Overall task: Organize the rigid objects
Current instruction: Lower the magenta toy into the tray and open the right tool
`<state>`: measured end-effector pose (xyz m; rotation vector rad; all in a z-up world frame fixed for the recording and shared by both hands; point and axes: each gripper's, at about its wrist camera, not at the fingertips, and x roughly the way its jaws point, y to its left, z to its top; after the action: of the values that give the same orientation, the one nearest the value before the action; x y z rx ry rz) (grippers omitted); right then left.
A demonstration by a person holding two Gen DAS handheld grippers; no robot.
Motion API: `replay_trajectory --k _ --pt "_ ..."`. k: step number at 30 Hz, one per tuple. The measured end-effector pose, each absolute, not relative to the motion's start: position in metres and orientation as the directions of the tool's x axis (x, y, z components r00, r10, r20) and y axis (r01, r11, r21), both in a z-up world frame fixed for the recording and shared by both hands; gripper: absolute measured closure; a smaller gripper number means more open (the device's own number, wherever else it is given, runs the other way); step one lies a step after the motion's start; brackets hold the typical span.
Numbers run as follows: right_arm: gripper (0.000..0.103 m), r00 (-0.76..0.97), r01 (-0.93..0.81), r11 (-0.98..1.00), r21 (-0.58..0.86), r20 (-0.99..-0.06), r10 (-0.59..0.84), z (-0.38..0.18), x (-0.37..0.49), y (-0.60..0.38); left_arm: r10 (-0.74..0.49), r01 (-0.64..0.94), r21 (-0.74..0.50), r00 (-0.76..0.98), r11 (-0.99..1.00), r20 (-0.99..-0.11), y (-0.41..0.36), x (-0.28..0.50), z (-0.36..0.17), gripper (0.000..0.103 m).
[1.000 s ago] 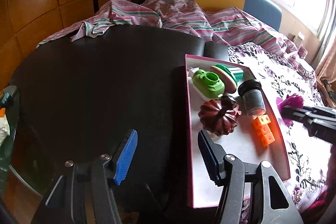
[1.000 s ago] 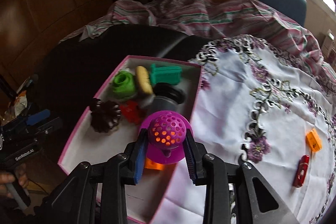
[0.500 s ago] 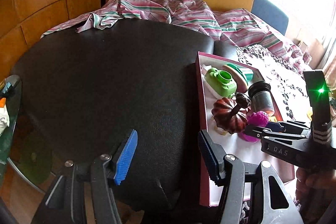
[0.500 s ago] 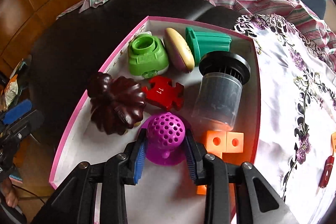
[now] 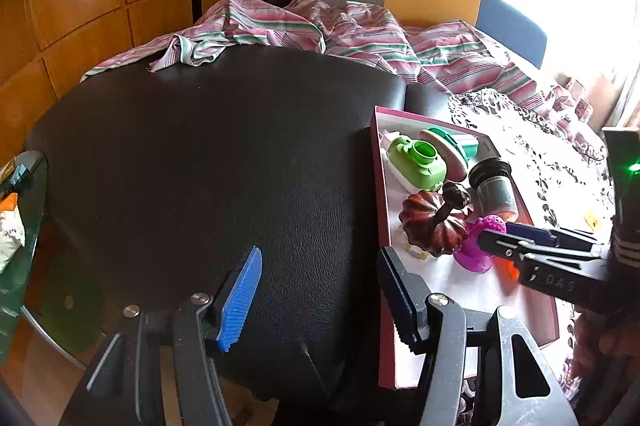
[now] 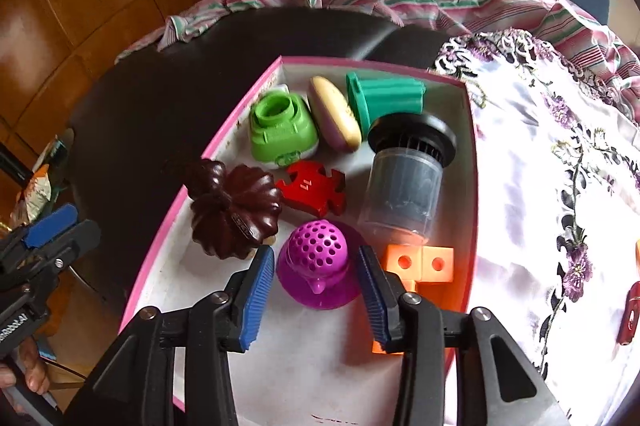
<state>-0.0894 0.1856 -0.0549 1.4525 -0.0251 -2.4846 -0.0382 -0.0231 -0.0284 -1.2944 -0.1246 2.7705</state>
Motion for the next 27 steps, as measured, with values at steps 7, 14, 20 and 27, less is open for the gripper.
replay_trajectory --k 7,14,20,27 --pt "0.06 -0.51 0.202 -0.971 0.131 -0.832 -0.218 -0.036 -0.081 0.201 0.099 -0.047 -0.09 -0.651 -0.995 -0.752 -0.018 -0.034 -0.022 0.039" --pt "0.06 -0.542 0.148 -0.981 0.123 -0.82 -0.185 -0.023 -0.074 0.234 0.096 -0.062 -0.074 -0.659 -0.995 -0.746 -0.011 -0.031 -0.017 0.038" --pt "0.06 -0.556 0.09 -0.989 0.115 -0.818 -0.146 -0.02 -0.068 0.267 0.099 -0.085 -0.057 -0.664 -0.995 -0.741 -0.002 -0.027 -0.013 0.038" --pt "0.06 -0.571 0.033 -0.994 0.103 -0.814 -0.103 -0.016 -0.064 0.301 0.11 -0.124 -0.035 -0.674 -0.992 -0.731 0.014 -0.024 -0.006 0.038"
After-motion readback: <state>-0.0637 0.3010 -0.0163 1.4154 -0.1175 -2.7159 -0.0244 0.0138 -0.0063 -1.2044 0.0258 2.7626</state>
